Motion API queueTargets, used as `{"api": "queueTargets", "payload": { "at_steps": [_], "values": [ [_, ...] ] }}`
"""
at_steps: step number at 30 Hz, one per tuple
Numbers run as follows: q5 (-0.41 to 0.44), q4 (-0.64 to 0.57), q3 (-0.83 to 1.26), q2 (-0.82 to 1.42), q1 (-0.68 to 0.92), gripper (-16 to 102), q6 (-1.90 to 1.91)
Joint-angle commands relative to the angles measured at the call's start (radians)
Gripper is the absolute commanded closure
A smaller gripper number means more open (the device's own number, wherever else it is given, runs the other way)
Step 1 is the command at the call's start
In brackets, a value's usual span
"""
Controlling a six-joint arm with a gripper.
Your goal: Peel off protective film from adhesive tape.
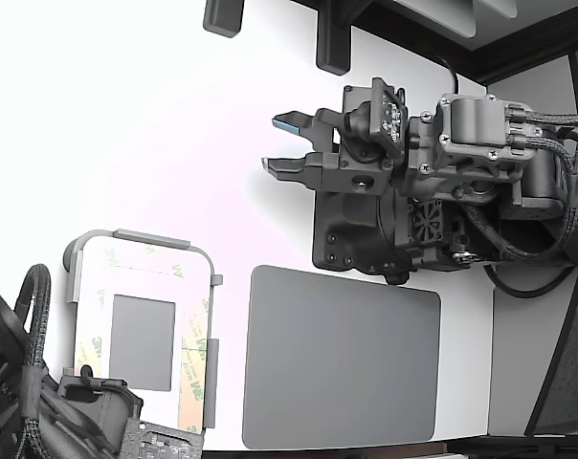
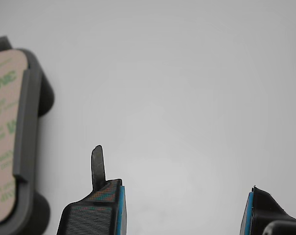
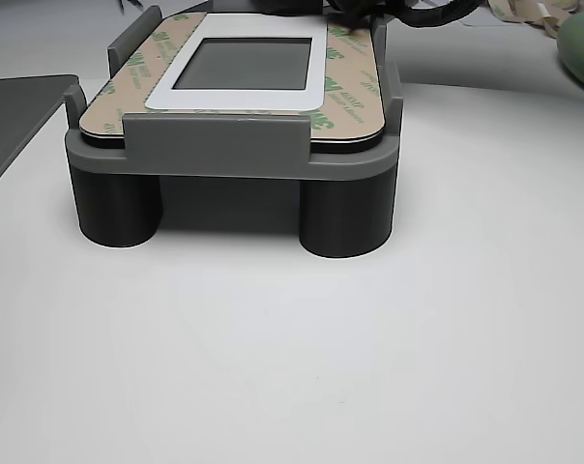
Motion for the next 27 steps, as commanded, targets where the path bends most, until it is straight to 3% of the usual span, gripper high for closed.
{"api": "queueTargets", "payload": {
  "at_steps": [1,5,15,23,27],
  "values": [
    [0.035,-0.067,0.012,0.021,0.135,98,-1.468],
    [0.046,-0.083,0.012,0.021,0.135,98,-1.431],
    [-0.052,-0.282,0.012,-0.083,0.137,98,-1.433],
    [-0.103,-0.486,-0.002,-0.324,0.236,98,-1.565],
    [-0.144,-0.468,-0.155,-0.551,0.278,98,-1.74]
  ]
}}
